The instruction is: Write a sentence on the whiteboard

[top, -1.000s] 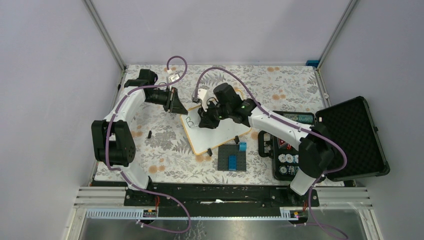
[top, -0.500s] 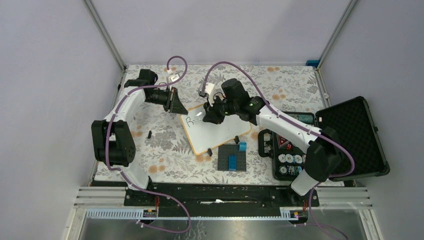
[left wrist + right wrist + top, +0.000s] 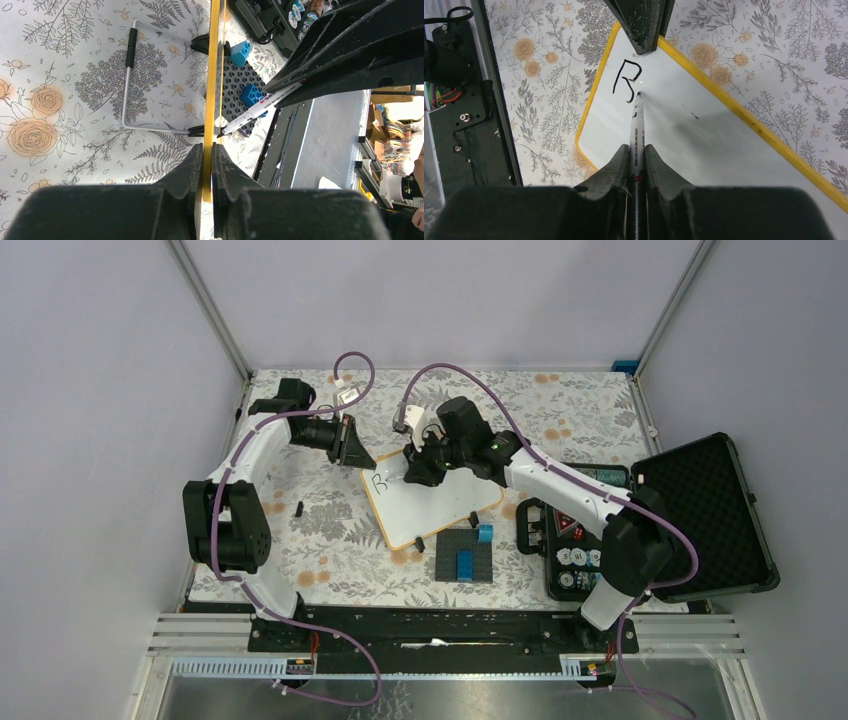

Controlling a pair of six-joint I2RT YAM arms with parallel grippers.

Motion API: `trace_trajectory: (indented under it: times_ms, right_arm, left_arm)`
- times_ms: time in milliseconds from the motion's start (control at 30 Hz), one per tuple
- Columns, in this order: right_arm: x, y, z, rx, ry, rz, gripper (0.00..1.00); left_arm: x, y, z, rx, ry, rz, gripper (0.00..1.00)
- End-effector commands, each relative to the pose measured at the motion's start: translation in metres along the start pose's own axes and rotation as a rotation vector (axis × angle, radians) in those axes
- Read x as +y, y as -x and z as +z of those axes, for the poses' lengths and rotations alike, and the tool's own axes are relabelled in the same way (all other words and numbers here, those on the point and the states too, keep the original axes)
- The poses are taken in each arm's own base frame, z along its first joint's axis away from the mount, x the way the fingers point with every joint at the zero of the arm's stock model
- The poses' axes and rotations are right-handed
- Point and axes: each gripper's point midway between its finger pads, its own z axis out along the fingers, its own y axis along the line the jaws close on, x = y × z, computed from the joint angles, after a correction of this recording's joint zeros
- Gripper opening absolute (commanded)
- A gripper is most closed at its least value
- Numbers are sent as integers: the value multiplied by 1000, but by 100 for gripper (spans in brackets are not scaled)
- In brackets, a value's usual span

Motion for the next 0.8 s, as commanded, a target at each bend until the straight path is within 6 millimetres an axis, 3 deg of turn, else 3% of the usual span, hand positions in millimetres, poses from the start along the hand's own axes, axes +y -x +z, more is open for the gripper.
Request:
trace_trajectory:
  times_ms: [0, 767]
  right_arm:
    - [-10, 24, -1, -48, -37, -44, 0]
    - [-21, 4, -10, -20, -72, -20, 0]
  left_arm:
    - [-9, 0, 4, 6, -17, 39, 0]
    - [-8, 0, 4, 8, -13, 37, 0]
